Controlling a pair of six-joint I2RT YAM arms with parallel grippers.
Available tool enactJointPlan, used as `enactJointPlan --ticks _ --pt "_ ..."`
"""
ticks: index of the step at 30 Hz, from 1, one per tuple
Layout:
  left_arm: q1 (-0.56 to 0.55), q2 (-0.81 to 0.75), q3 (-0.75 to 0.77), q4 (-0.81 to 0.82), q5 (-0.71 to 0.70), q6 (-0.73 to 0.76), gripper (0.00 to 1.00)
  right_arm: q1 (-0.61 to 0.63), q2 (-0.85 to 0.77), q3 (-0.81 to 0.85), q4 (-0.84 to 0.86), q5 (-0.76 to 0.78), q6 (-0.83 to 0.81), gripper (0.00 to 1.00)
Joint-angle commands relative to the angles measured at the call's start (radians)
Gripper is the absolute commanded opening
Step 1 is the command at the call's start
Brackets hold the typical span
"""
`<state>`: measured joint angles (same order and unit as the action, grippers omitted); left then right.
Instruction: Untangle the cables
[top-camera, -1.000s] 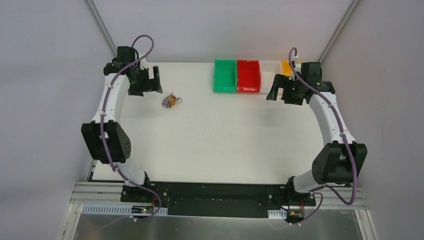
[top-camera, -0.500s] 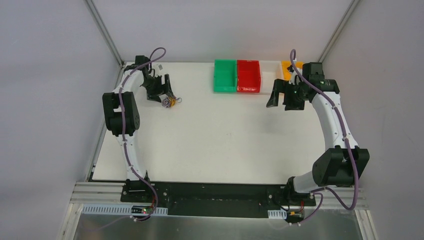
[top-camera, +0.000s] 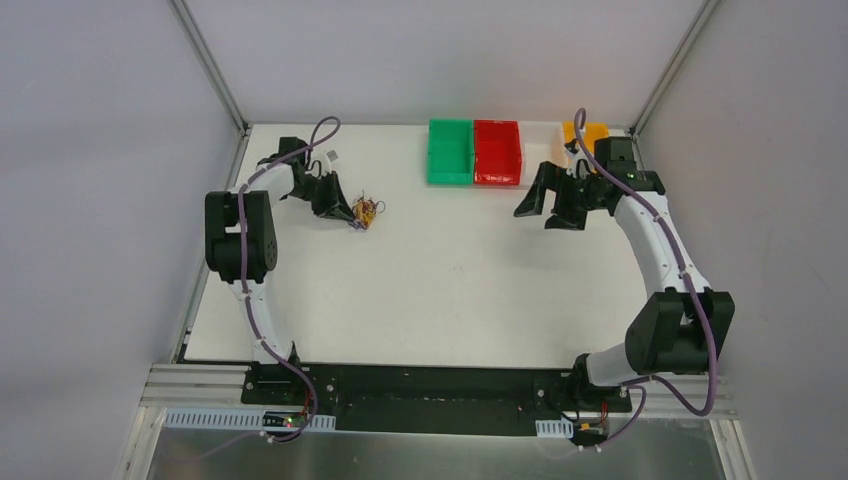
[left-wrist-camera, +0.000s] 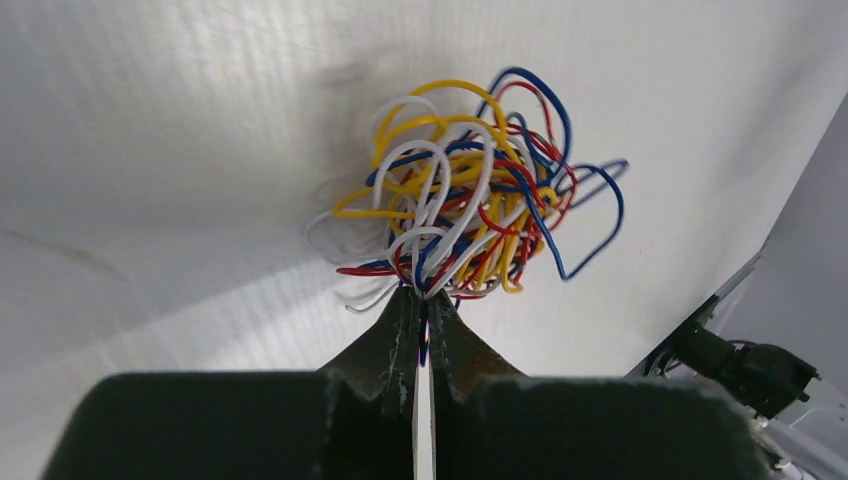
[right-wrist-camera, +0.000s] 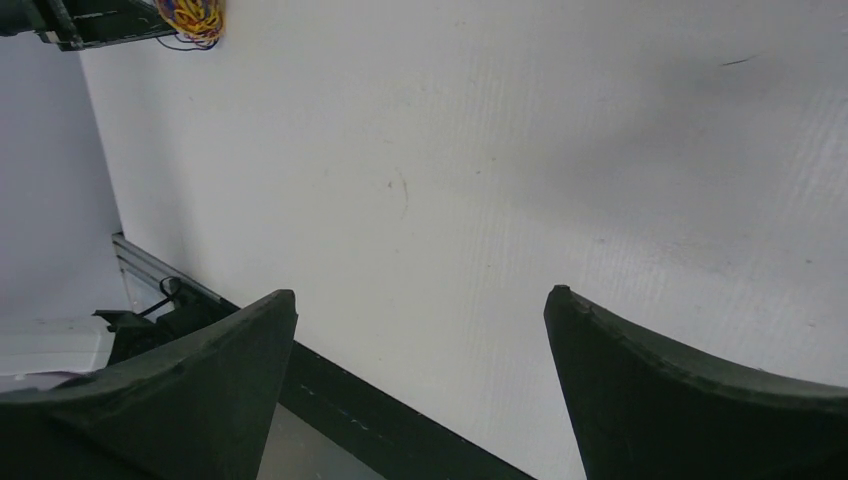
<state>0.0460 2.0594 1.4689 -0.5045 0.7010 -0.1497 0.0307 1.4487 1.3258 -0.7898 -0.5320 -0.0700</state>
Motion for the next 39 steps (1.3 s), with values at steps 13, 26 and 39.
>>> enactJointPlan --ticks 13,26,39 --pt "-0.314 -0.419 -0.301 0.265 0.217 -0.111 0.0 0.228 0.127 -0.086 0.406 -0.189 0.342 0.99" --pt "-0.452 -0.433 -0.26 0.387 0.221 -0.273 0.0 0.415 0.205 -0.089 0.615 -0.239 0.497 0.89" --pt "-0.206 -0.578 -0.305 0.133 0.176 -0.101 0.0 0.188 0.155 -0.043 0.198 -0.163 0.186 0.0"
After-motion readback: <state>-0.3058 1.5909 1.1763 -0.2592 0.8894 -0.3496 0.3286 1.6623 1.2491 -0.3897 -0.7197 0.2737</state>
